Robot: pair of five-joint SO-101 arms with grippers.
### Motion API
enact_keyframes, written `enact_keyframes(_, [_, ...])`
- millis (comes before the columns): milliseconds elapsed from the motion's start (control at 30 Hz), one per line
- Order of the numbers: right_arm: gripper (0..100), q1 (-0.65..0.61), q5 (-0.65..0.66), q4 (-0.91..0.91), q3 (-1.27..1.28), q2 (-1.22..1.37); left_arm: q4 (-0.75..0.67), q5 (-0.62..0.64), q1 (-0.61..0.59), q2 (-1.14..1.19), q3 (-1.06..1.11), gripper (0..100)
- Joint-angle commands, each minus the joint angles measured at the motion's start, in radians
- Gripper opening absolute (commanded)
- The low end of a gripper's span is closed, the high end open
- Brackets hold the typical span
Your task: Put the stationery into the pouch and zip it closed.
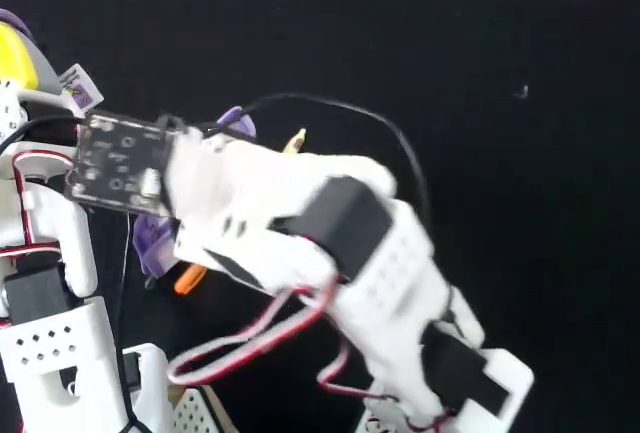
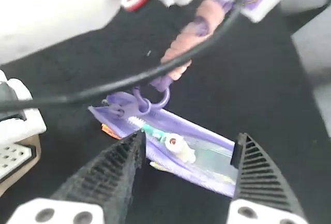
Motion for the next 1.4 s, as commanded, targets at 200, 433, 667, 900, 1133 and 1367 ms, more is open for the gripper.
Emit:
enact_keyframes(200, [27.2,0.012,0.0,0.009,-0.035,0.113,-0.023,0.011,-0.002,-0.008,0.018,3])
enact_keyframes(433, [27.2,0.209,0.008,-0.012,-0.087,0.122,-0.023,0.011,-0.001,-0.008,0.019,3])
enact_keyframes(667, [27.1,0.446,0.11,0.015,-0.18,0.124,-0.023,0.011,-0.001,-0.005,0.019,3])
enact_keyframes(900, [27.1,0.503,0.166,0.02,-0.177,0.125,-0.023,0.011,-0.001,0.0,0.019,3])
enact_keyframes(1133, [27.1,0.483,0.123,0.023,-0.209,0.101,-0.023,0.011,0.001,0.0,0.019,3])
enact_keyframes(1367, [27.1,0.318,0.031,0.031,-0.176,-0.019,-0.023,0.011,0.001,0.0,0.021,3])
